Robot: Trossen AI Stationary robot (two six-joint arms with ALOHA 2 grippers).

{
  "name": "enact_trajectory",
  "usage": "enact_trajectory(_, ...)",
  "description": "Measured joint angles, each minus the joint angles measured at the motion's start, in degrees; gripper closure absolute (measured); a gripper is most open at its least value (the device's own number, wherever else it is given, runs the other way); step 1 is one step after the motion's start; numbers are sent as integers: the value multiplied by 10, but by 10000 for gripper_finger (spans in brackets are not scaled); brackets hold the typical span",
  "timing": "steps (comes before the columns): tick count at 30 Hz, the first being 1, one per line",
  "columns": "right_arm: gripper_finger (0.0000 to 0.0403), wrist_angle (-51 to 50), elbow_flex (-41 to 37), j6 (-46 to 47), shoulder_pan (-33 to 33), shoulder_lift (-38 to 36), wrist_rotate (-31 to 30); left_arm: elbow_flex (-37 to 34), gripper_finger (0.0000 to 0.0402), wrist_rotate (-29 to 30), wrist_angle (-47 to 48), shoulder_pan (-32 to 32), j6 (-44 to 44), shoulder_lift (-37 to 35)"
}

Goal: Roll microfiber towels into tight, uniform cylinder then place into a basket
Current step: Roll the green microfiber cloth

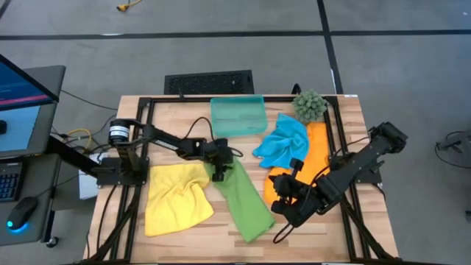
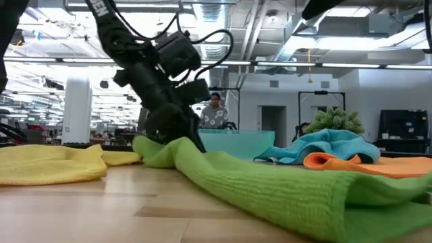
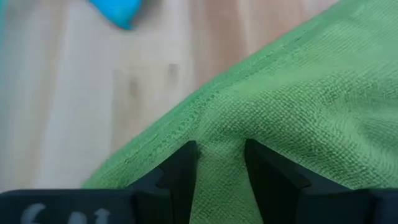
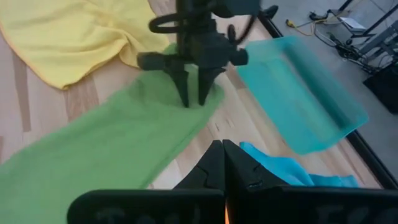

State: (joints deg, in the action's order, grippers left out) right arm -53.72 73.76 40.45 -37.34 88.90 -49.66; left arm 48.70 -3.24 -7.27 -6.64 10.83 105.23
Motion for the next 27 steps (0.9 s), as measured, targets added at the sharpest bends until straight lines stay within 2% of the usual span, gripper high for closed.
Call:
enact_trajectory(3,392,2,0,0,3,0,-1,25,269,43,6,-13,21,2)
enact_trajectory(6,392,4,0,0,4,0,-1,56,269,61,34,-21,32,0)
enact_trajectory(13,392,4,0,12,2,0,1,143,269,57,220,-1,47,0)
enact_trajectory(19,392,2,0,27,-4,1,5,166,269,55,338,62,46,-7)
enact_trajectory(27,392,5,0,32,-8,5,10,166,269,120,396,166,-20,-6)
